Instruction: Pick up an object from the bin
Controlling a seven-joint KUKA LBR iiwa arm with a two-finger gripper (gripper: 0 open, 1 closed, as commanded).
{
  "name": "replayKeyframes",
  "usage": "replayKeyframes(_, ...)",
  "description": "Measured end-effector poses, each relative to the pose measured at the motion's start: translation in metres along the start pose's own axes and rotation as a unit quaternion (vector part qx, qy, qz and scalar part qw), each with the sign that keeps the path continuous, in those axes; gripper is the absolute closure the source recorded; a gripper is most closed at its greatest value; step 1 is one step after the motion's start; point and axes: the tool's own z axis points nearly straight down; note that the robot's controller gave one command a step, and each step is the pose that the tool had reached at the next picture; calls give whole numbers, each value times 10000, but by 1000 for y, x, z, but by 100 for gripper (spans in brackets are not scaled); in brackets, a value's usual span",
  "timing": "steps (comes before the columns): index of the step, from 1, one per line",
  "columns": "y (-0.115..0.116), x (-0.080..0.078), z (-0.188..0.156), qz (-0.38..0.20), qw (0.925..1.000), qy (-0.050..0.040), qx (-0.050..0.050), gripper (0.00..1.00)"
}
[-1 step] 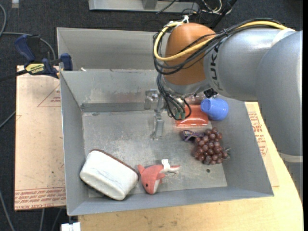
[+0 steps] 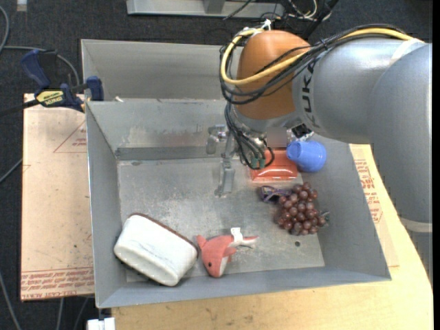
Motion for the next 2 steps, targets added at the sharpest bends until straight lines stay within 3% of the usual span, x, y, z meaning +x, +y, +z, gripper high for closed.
replayKeyframes(1,-44,27,34,-169,9999,-15,-11,0)
replayKeyframes(2,-75,35,55,244,9997,39,14,0)
